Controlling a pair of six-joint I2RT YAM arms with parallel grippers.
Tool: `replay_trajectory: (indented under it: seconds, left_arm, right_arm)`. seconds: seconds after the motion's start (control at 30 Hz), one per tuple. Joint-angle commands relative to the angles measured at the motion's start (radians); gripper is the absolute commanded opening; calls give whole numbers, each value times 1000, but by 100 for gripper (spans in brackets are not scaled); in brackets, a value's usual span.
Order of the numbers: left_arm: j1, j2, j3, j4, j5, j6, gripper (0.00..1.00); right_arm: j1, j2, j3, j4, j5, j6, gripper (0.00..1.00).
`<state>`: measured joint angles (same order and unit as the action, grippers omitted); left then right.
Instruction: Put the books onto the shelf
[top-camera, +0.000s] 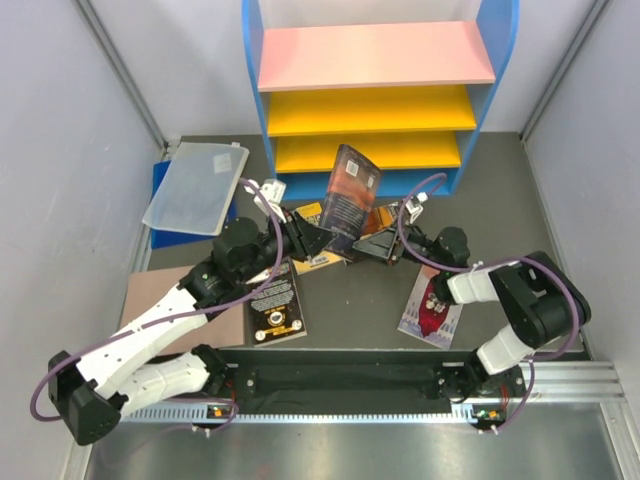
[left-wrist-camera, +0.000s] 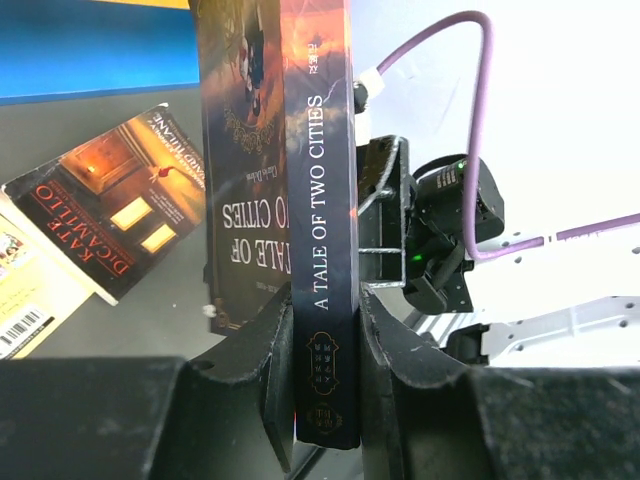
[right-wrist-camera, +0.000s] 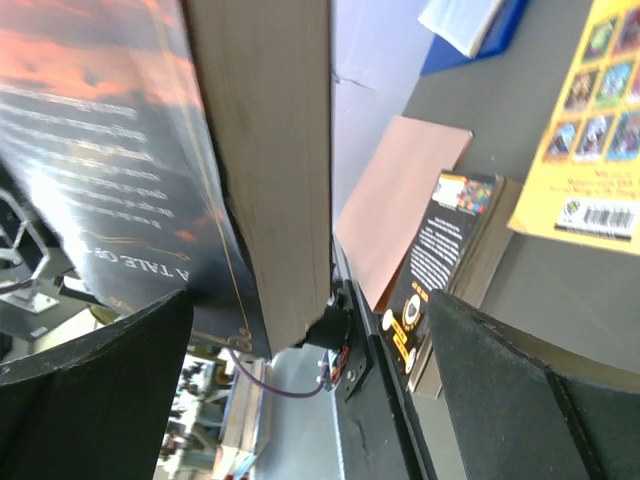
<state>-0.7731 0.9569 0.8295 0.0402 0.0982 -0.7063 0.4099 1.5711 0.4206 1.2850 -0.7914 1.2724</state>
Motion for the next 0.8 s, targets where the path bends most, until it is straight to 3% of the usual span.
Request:
replay_trajectory:
  seconds: [0.0,0.47,0.77]
  left_arm:
    - [-5,-89,0,227,24,-47,0]
    - [-5,-50,-136,409,152,-202,0]
    - [-5,-55,-185,420,155,-242,0]
  right_arm:
    - [-2,-77,35,445,18,-56,100]
    - [-2,-161,46,447,15,-65,100]
    - [-3,-180,56,445,14,-53,100]
